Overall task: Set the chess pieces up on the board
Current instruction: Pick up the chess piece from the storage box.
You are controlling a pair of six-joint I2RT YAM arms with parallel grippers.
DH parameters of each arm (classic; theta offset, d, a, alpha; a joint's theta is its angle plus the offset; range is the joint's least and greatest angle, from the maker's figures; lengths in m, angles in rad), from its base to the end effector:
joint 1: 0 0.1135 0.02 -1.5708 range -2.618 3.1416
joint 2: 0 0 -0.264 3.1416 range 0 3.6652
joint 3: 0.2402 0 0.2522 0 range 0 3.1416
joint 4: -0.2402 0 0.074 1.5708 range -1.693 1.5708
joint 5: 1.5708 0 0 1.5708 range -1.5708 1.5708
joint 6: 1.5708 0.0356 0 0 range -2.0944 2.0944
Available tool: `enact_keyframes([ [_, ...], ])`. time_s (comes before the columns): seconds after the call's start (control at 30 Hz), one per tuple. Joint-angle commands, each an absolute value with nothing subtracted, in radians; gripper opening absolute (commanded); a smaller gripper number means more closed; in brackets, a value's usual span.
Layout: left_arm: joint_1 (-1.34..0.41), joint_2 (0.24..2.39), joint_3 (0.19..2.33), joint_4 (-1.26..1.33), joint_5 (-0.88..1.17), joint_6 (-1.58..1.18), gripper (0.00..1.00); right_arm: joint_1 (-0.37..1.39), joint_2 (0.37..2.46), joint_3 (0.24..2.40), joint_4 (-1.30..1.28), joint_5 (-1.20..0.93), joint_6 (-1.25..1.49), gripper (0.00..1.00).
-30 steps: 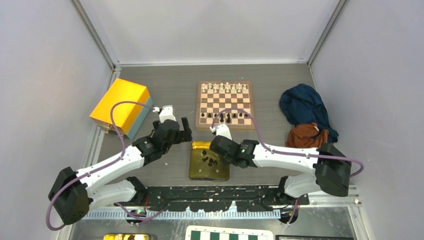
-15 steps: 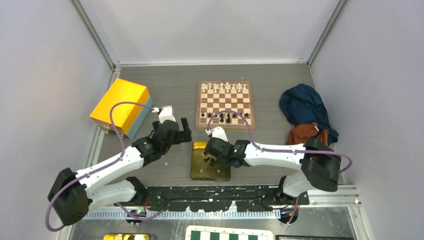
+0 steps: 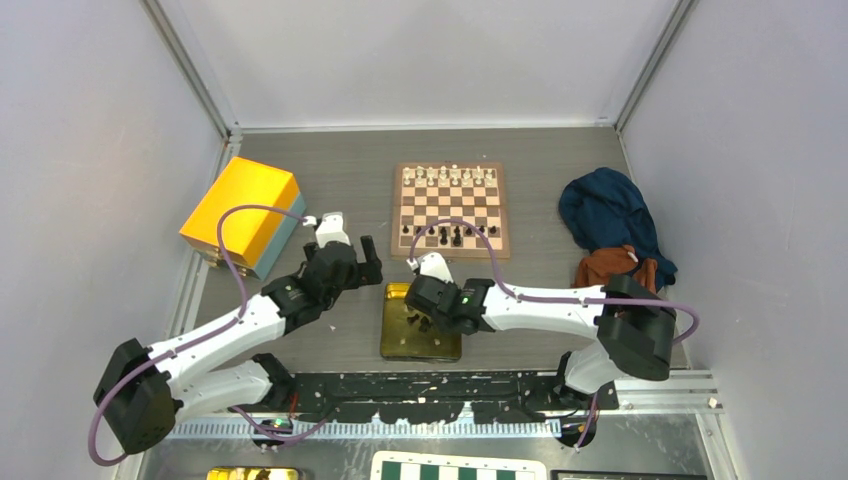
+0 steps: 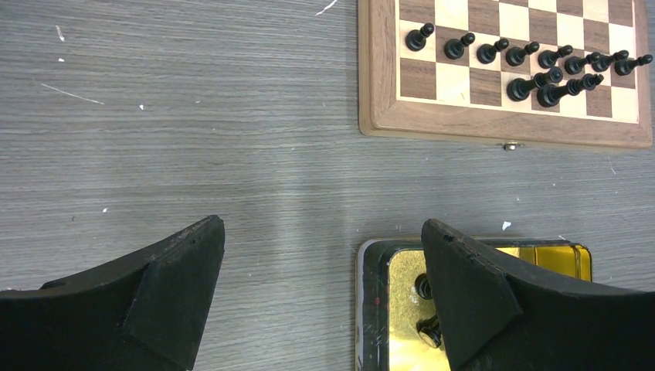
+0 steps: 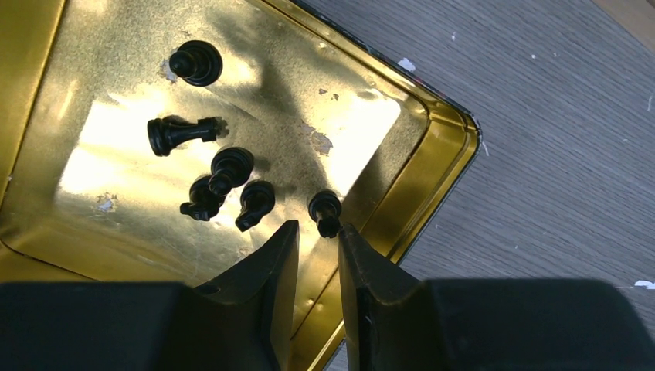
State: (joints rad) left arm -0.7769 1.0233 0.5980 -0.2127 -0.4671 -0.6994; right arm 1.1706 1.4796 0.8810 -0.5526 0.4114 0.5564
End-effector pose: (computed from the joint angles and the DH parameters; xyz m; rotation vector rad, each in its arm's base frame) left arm 0.1649 -0.1396 0.2295 -0.1729 2.1446 -0.3478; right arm 0.1205 0.2483 0.1906 -0.6659 2.4761 0.0673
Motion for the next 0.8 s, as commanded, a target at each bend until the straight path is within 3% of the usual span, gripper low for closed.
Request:
enact_keyframes([
  [0.0, -0.780, 1.002, 0.597, -0.151, -0.482, -0.703, 1.00, 1.179, 1.475, 0.929, -0.581, 0.479, 0.574, 0.32],
  [0.77, -0.781, 0.982, 0.588, -0.154, -0.481, -0.699, 1.00, 1.181, 1.523, 0.931, -0.563, 0.466, 0.587, 0.32],
])
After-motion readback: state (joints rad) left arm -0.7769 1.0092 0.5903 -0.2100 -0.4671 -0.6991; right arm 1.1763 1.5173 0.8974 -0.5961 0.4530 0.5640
